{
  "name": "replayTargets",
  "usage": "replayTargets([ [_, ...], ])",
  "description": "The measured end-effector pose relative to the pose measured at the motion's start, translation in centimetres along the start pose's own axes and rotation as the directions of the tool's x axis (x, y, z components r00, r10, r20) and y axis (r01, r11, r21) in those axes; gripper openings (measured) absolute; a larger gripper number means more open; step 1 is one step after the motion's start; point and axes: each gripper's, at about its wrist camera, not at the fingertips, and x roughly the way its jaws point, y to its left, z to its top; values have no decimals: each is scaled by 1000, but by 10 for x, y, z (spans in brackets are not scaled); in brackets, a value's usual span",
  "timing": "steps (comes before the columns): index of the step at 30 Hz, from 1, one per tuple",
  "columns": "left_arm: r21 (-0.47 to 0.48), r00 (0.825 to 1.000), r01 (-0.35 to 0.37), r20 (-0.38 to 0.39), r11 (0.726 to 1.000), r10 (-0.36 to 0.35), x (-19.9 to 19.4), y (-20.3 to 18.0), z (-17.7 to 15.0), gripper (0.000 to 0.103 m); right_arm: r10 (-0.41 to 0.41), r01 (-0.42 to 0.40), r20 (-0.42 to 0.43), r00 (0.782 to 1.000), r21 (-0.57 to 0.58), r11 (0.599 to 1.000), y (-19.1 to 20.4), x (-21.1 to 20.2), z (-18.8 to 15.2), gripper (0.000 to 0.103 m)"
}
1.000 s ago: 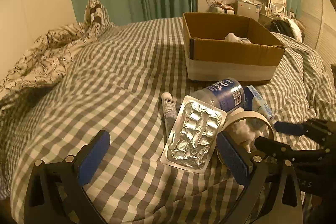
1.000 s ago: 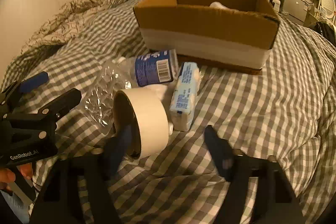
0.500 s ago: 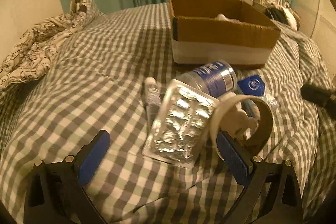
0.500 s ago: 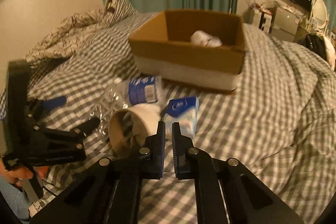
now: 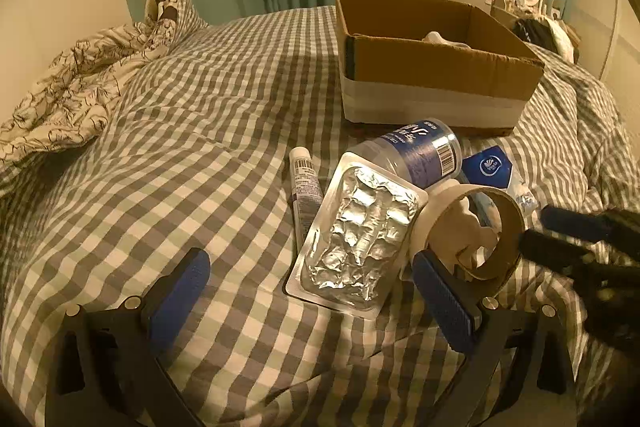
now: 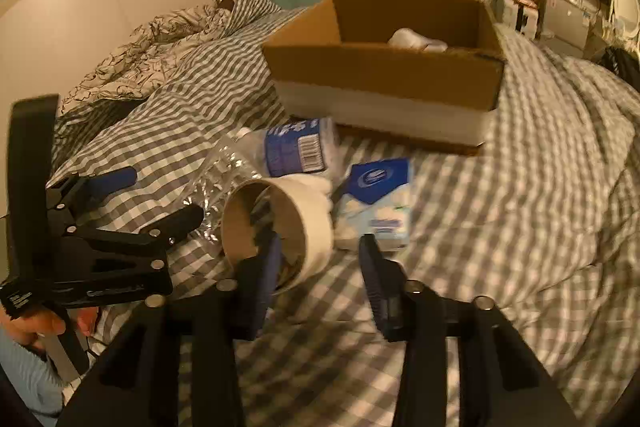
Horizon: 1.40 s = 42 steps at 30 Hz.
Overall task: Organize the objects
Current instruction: 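Grasp the tape roll with the right gripper, then grasp the foil blister pack with the left gripper while the right carries the tape to the box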
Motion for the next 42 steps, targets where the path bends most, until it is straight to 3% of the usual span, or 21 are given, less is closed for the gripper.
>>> replayTargets([
  [3, -14, 1000, 12, -4, 1000, -12, 2, 4, 0, 103, -13, 13, -33, 999, 3, 1000, 2, 18, -1, 41],
  [4, -17, 1000, 17, -2, 1000, -17, 1, 5, -1, 103, -24, 25, -45, 999, 6, 1000, 1, 24, -1, 36],
  [5, -17, 1000, 19, -2, 1000, -19, 1, 6, -1, 103, -24, 24, -52, 998, 10, 1000, 1, 28, -2, 19],
  [6, -18, 1000, 22, -1, 1000, -22, 1, 6, -1, 103, -23, 24, -55, 998, 11, 1000, 0, 30, -2, 13],
  [10, -13, 1000, 17, -8, 1000, -17, 3, 4, 0, 103, -55, 55, -27, 998, 0, 998, 0, 23, -1, 6],
  [17, 70, 997, 11, -81, 998, -5, 23, -18, 3, 103, -123, 122, 70, 990, 19, 992, -20, -18, 13, 5],
  [25, 83, 988, 39, -155, 996, -26, 60, -36, 9, 103, -127, 121, 68, 990, 82, 989, -51, -25, 8, 5],
  [27, 89, 988, 55, -151, 995, -41, 59, -37, 7, 96, -125, 119, 63, 990, 87, 989, -55, -24, 7, 5],
  [29, 82, 983, 95, -167, 992, -80, 58, -37, 6, 73, -125, 120, 60, 990, 91, 989, -56, -24, 6, 5],
  [30, 73, 980, 109, -178, 991, -94, 58, -36, 5, 73, -124, 118, 60, 990, 92, 989, -56, -24, 5, 5],
  [42, 47, 990, 131, -52, 990, -129, -8, -30, 5, 72, -140, 131, 117, 983, 85, 988, -44, -61, 5, 5],
])
